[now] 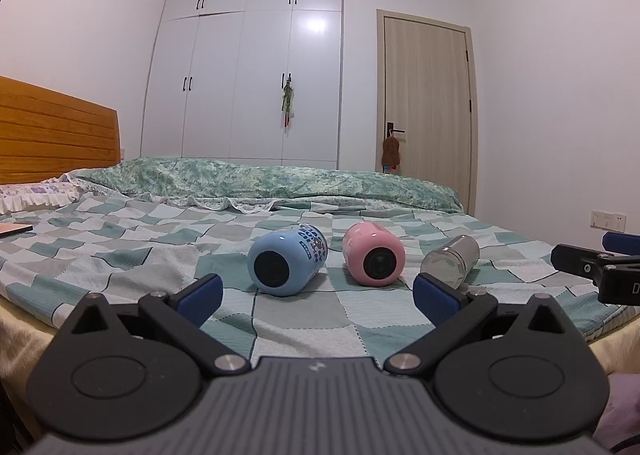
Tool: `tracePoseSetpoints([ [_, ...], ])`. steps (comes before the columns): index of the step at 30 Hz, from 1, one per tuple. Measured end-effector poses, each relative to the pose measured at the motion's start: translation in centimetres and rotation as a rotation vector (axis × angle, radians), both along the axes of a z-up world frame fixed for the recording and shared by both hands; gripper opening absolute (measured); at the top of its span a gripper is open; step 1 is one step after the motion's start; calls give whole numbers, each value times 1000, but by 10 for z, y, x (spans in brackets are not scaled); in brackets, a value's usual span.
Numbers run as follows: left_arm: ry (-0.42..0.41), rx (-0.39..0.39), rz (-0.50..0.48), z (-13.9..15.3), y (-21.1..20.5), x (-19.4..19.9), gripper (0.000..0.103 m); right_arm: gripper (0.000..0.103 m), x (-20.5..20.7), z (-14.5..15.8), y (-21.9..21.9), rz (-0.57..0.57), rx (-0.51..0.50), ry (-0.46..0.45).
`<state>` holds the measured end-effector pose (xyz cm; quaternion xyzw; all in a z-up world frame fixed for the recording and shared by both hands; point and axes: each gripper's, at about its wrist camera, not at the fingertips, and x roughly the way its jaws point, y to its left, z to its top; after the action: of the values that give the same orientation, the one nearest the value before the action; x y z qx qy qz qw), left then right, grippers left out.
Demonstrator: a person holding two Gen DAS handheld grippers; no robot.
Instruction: Flip cup upright
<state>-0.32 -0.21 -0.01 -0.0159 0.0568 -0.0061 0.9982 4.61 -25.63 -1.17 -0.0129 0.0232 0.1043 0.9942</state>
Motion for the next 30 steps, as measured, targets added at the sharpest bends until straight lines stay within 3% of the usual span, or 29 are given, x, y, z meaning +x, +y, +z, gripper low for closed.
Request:
tracePoseSetpoints([
  [30, -7, 24, 8, -1, -5, -1, 103, 103, -7, 0, 4, -4, -47, -9],
])
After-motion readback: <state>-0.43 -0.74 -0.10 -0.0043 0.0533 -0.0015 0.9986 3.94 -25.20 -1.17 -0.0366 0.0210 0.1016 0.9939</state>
